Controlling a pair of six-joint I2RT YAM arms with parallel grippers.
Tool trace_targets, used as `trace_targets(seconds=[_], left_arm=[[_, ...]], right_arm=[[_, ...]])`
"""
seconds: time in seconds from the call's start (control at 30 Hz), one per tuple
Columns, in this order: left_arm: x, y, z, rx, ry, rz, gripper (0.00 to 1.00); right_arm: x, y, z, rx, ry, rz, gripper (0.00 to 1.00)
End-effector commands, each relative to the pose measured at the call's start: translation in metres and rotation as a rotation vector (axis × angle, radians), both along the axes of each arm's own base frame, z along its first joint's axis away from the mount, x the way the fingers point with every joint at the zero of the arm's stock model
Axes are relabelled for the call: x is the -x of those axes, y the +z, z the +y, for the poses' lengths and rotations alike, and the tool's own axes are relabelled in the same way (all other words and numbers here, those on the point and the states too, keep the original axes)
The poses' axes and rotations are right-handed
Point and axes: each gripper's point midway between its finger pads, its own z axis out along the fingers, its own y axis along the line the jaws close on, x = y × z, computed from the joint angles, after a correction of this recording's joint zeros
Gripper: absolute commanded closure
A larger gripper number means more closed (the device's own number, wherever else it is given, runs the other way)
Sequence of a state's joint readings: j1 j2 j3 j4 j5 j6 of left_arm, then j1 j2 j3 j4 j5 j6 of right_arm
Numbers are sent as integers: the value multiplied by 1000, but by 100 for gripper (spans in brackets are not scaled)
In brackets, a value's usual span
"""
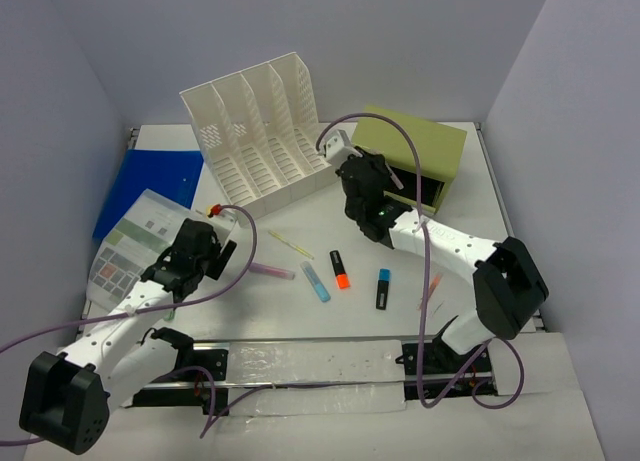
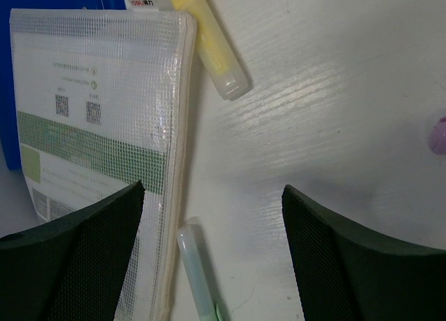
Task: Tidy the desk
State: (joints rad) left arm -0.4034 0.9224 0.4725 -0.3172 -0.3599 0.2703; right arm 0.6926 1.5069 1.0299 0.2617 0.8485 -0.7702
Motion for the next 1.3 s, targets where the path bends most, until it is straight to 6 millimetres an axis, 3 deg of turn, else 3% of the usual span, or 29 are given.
trace_targets(seconds=[0.0,0.2,0.43,0.5,0.67,0.77,0.8,0.87,0.93,0.97,1.1,1.2,1.27], left_arm=[[-10,14,-4,27,3,-41,13],[-9,16,-5,32,1,-44,13],[-9,18,-7,43,-7,-45,13],[-8,14,-7,41,-14,-34,14],[-8,16,-7,44,-9,-41,13],[-7,14,-8,47,-15,-35,14],[-7,14,-7,44,-11,-37,13],[-7,15,-6,42,-6,-41,14],[-7,15,-6,45,-7,-40,14],[-6,15,-7,46,-9,-37,14],[-6,12,-7,44,-14,-31,14],[-8,17,-9,53,-17,-42,14],[-8,20,-9,59,-15,-49,14]], right_arm=[[-8,10,-15,103,5,-35,100],[-11,-21,-19,135,26,33,100],[-6,-47,-23,155,9,102,57],[-6,-45,-26,157,-8,79,45],[-6,-32,-29,138,-41,41,38],[5,-11,-27,-59,-110,-40,34],[13,-3,-27,-190,-153,-64,32],[32,-9,-28,-269,-154,18,32],[63,-20,-17,-711,-208,112,32],[76,-27,-13,-839,-234,148,32],[126,-80,-33,-1016,-413,236,32],[162,-140,-51,-1076,-551,313,30],[174,-156,-56,-1135,-605,341,30]])
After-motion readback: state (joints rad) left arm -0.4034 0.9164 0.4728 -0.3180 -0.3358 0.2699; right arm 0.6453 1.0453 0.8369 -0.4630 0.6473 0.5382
